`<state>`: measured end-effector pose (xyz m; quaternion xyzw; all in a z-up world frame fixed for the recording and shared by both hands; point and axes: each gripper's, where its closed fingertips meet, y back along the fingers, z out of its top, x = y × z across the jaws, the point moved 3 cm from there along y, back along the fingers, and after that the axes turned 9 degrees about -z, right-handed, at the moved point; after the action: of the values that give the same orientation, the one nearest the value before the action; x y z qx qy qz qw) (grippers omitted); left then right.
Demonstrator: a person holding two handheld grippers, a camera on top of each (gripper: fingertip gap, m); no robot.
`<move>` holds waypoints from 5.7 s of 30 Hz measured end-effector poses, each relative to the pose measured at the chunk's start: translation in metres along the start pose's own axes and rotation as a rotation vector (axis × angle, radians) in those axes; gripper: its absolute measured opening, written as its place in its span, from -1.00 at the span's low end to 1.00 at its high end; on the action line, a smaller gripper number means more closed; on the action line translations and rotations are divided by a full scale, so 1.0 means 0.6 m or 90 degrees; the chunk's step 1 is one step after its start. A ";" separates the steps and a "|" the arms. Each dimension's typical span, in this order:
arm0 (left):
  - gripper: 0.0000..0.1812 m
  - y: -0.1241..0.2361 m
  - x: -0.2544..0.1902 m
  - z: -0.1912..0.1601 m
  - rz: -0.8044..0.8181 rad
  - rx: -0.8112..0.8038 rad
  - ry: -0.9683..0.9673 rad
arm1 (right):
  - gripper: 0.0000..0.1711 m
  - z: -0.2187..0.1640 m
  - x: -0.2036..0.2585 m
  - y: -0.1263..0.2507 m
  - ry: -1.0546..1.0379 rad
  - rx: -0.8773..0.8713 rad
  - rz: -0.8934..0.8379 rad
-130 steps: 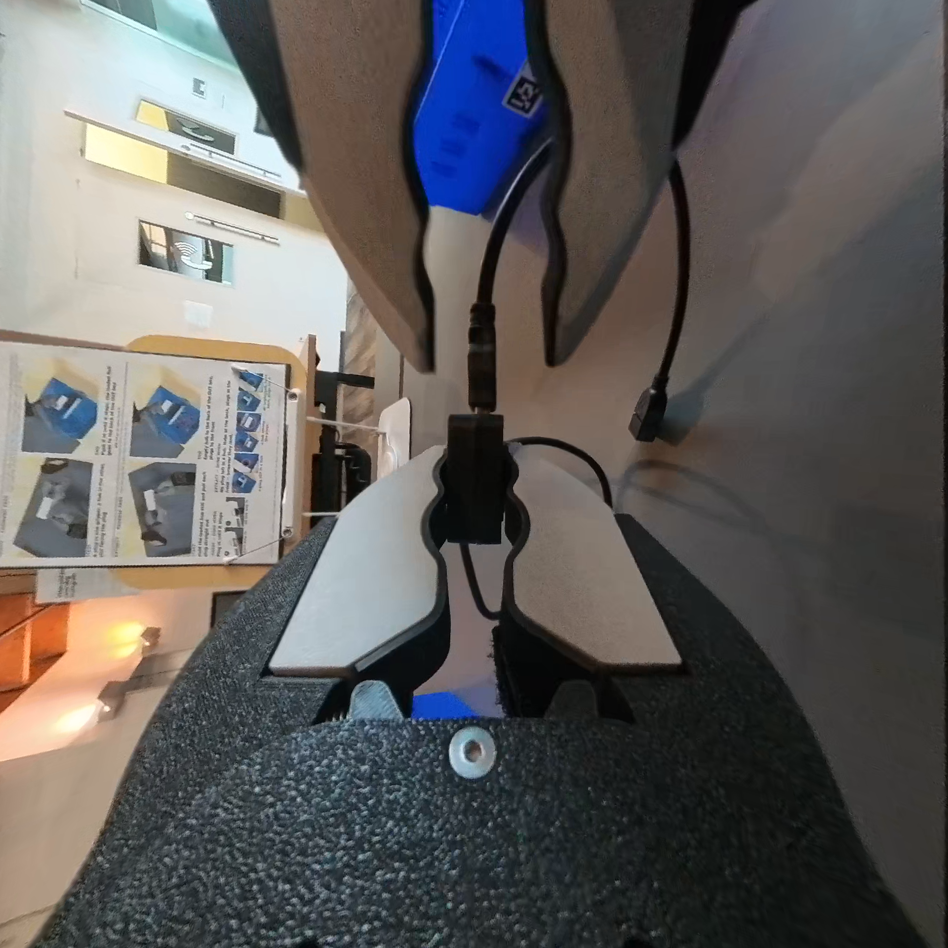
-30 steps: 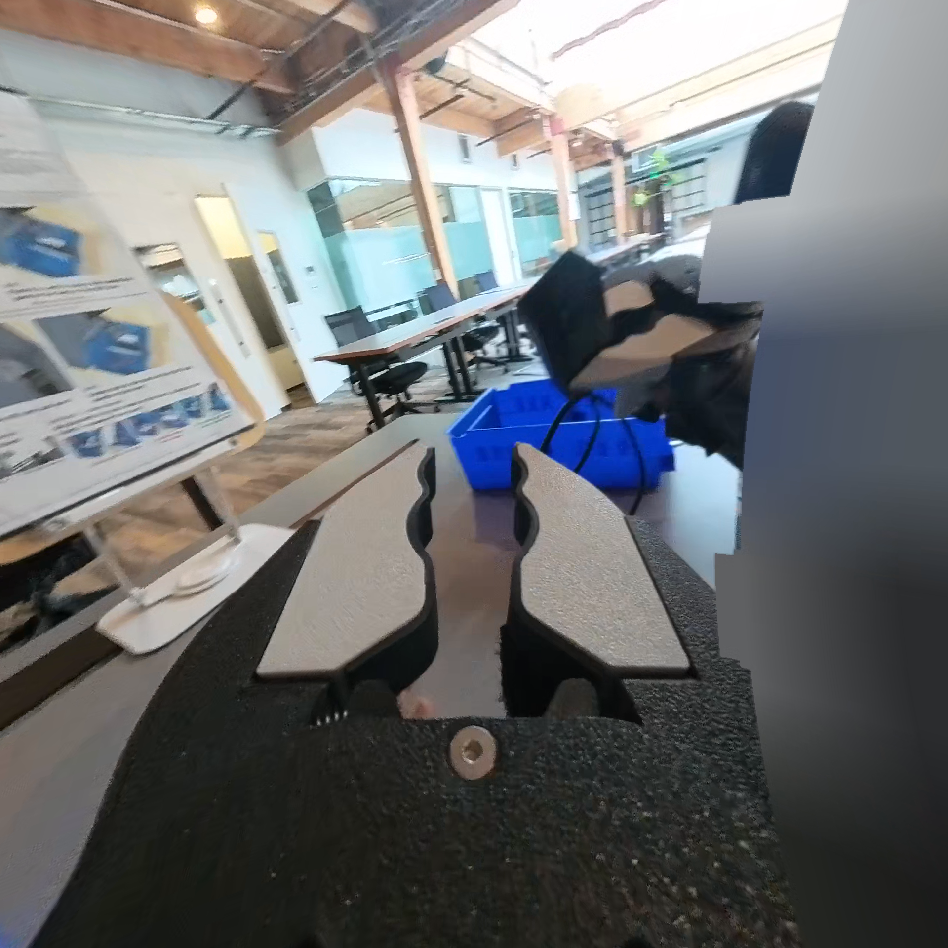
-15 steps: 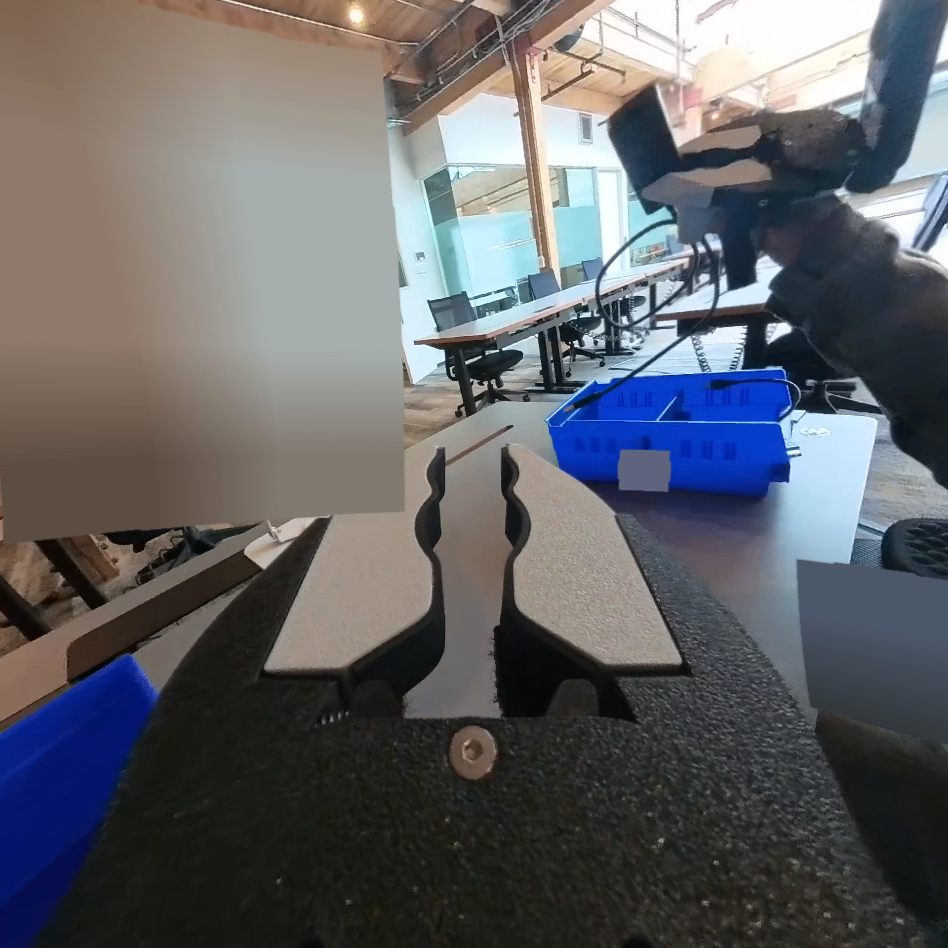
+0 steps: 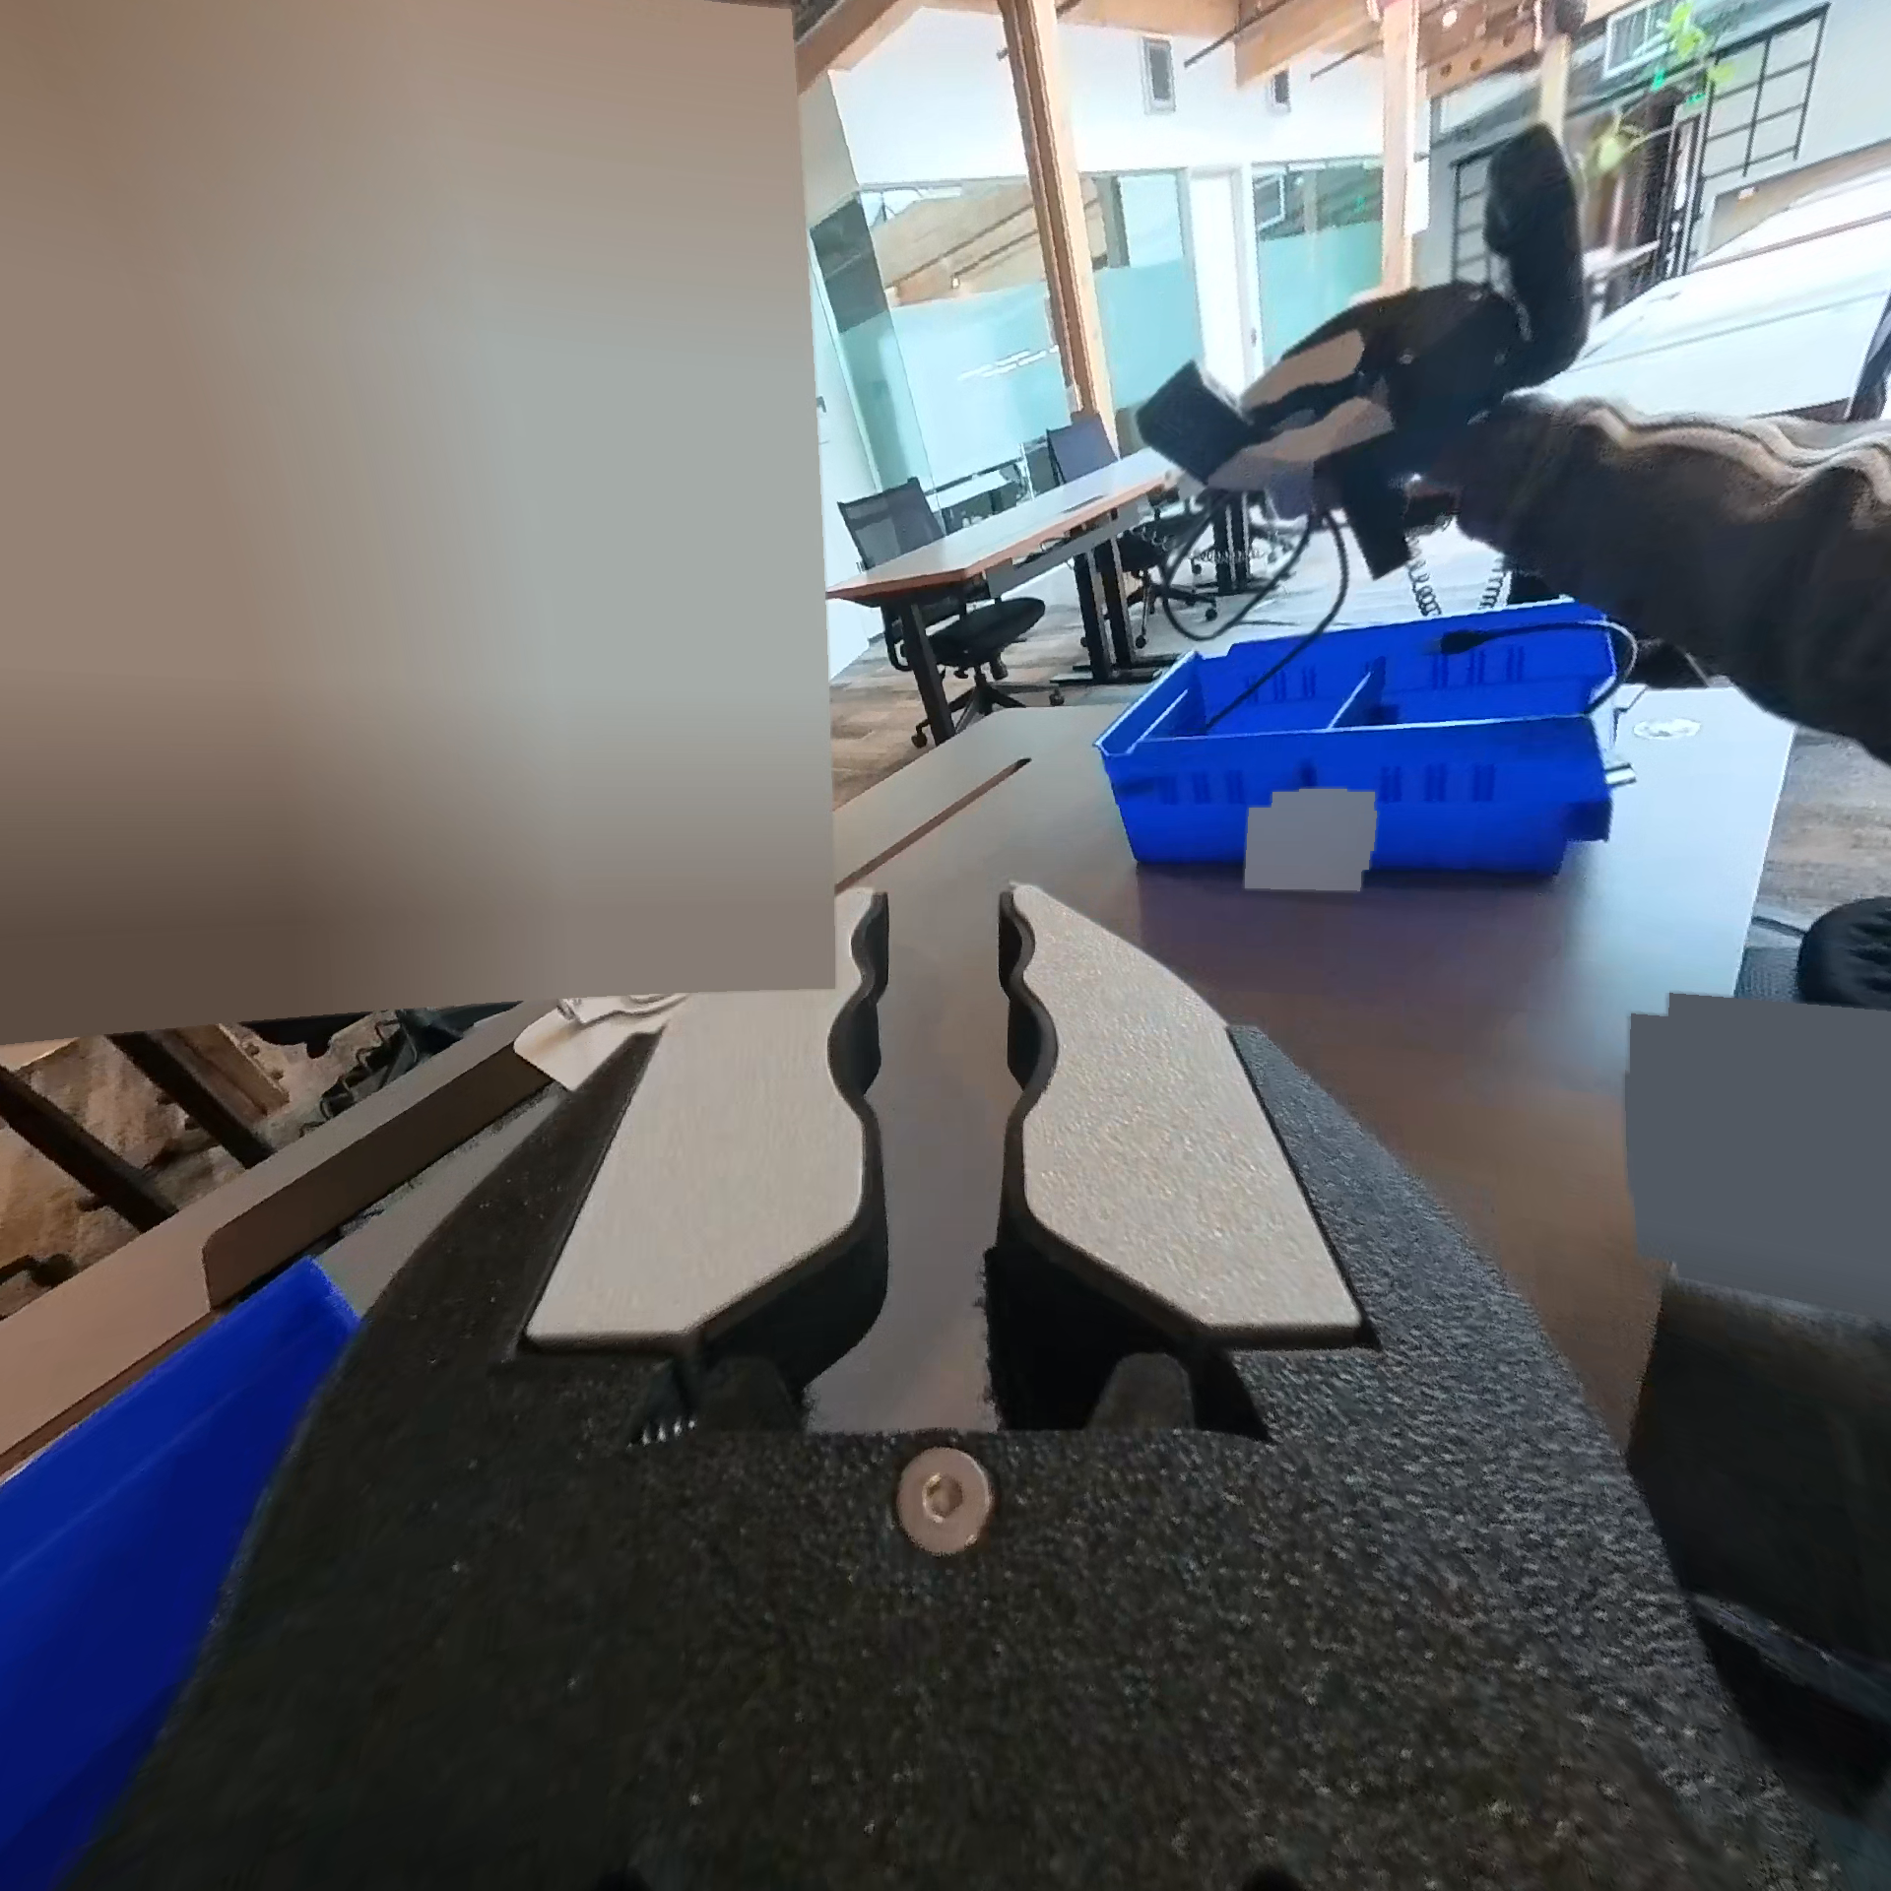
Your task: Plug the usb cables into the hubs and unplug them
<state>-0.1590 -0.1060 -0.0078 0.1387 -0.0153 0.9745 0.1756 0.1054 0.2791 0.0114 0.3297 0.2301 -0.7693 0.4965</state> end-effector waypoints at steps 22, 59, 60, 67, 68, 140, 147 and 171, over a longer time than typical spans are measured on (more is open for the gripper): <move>-0.31 -0.023 -0.001 -0.064 -0.001 0.176 -0.015 | -0.68 -0.215 0.141 -0.008 0.137 0.413 0.367; -0.91 0.297 0.160 0.050 0.543 -0.277 -0.037 | -0.64 0.039 0.035 0.206 -0.243 0.188 -0.330; -0.94 0.307 0.153 0.059 0.540 -0.317 -0.053 | -0.64 0.044 0.028 0.212 -0.241 0.171 -0.347; -0.78 0.330 0.144 0.076 0.534 -0.337 -0.110 | -0.30 0.071 0.022 0.220 -0.269 0.081 -0.336; -0.68 0.326 0.146 0.074 0.534 -0.317 -0.118 | -0.15 0.070 0.022 0.218 -0.271 0.083 -0.334; -0.85 0.194 0.160 0.034 0.462 0.077 -0.168 | -0.37 -0.101 0.284 0.308 -0.241 0.496 0.392; -0.78 0.193 0.164 0.020 0.457 0.108 -0.143 | 0.17 -0.058 0.257 0.249 -0.257 0.456 0.283; 0.01 0.096 0.120 -0.131 0.216 0.413 0.111 | -0.92 -0.105 0.279 0.133 -0.234 0.726 0.101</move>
<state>-0.2644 -0.1295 -0.0626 0.0992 0.2864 0.9521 -0.0407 0.1473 0.1873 -0.1565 0.4219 -0.3337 -0.7762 0.3289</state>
